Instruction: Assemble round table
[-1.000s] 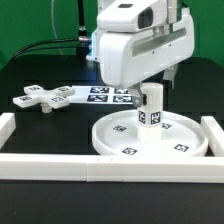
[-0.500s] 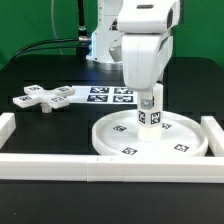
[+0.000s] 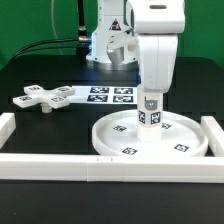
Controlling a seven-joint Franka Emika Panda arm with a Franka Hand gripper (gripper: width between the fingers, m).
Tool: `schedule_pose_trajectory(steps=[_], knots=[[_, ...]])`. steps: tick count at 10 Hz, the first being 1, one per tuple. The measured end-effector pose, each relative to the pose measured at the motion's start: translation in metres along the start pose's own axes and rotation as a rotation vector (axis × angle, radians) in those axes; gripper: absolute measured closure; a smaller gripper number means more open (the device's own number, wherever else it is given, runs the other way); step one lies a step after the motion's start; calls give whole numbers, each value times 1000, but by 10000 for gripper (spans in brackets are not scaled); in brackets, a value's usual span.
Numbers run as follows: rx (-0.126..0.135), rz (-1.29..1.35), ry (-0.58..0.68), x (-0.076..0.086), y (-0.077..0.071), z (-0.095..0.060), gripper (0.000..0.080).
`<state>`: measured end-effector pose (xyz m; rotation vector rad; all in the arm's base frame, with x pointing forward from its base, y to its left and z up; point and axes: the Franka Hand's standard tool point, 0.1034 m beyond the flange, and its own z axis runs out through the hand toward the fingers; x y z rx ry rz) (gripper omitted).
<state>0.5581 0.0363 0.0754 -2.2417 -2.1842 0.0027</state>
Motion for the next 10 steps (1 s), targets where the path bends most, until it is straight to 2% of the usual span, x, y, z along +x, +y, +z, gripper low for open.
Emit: schedule_pose_trajectory(steps=[1, 2, 3, 7, 10], knots=[[0, -9, -2, 2, 0, 0, 287], [0, -4, -2, 1, 0, 0, 287], [0, -3, -2, 1, 0, 0, 396], [0, 38, -1, 0, 0, 0, 394], [2, 401, 1, 1, 0, 1, 393]])
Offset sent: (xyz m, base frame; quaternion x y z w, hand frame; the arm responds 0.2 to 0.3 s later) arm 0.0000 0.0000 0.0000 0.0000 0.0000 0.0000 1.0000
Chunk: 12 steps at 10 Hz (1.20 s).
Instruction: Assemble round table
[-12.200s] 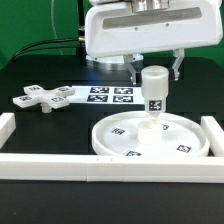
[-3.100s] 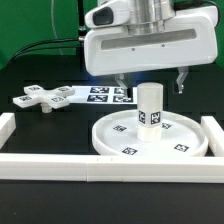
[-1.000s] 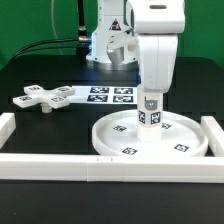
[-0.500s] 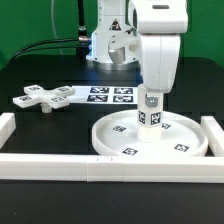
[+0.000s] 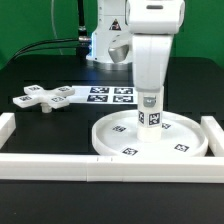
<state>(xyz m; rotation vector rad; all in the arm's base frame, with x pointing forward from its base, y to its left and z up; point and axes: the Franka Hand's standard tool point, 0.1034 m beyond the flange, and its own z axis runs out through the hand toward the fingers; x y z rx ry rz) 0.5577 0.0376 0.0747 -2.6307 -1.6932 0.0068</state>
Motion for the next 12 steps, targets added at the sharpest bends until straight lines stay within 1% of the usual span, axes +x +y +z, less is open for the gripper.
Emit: schedule_pose_trajectory(steps=[3, 4, 5, 6, 7, 9, 10, 11, 12], knots=[[2, 399, 2, 1, -1, 0, 392], [11, 516, 10, 0, -1, 1, 392], [4, 633, 23, 1, 0, 1, 392], [0, 729, 32, 2, 0, 1, 392], [4, 828, 34, 2, 0, 1, 392], [7, 938, 35, 1, 1, 1, 392], [12, 1009, 39, 1, 1, 1, 392], [28, 1164, 55, 0, 2, 1, 392], [37, 1289, 71, -1, 4, 1, 392]])
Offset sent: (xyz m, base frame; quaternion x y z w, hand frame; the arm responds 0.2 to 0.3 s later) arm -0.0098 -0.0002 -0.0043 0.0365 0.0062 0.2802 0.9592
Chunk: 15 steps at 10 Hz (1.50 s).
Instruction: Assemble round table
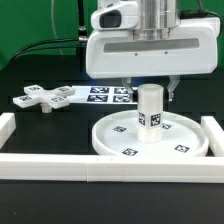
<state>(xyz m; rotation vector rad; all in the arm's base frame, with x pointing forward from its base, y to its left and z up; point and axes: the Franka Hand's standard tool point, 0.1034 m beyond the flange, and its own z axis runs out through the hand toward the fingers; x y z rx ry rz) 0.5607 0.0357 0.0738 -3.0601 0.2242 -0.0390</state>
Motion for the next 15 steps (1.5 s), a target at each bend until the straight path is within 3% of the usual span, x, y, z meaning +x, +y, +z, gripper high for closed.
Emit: schedule_pose_trajectory(steps=[6, 10, 13, 14, 15], knots=[[23, 762, -7, -4, -4, 1, 392], [36, 1111, -38, -5, -7, 1, 392], [52, 1195, -48, -5, -9, 1, 386], [52, 1163, -47, -5, -10, 1, 207], [55, 1074, -42, -5, -9, 1, 207]])
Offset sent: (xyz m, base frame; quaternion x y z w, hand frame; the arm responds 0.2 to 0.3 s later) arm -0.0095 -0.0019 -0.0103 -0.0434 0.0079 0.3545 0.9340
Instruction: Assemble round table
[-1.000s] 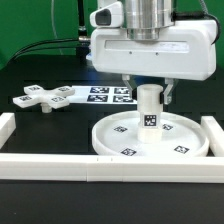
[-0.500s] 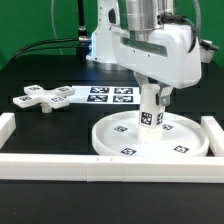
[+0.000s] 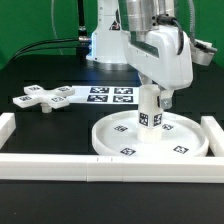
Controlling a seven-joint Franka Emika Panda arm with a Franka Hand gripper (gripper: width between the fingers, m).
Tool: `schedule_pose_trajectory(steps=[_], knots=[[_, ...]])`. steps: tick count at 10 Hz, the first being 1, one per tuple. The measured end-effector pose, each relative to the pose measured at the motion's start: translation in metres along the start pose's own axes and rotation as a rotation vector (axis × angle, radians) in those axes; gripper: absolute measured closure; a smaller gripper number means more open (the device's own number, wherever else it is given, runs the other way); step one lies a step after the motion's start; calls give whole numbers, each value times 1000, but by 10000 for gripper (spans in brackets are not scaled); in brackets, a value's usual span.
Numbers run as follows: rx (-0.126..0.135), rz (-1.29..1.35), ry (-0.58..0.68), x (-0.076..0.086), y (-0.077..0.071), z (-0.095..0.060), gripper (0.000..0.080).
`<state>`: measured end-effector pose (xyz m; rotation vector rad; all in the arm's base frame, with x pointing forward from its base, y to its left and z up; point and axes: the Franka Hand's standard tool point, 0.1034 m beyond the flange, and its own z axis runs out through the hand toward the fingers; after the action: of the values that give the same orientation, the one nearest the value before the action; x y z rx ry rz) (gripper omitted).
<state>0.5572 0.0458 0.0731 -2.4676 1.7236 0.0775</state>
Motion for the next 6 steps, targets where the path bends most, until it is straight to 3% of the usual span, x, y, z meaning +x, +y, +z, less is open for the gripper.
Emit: schedule_pose_trajectory(steps=[1, 6], knots=[[11, -22, 5, 0, -1, 0, 162], [14, -336, 3, 0, 0, 2, 151]])
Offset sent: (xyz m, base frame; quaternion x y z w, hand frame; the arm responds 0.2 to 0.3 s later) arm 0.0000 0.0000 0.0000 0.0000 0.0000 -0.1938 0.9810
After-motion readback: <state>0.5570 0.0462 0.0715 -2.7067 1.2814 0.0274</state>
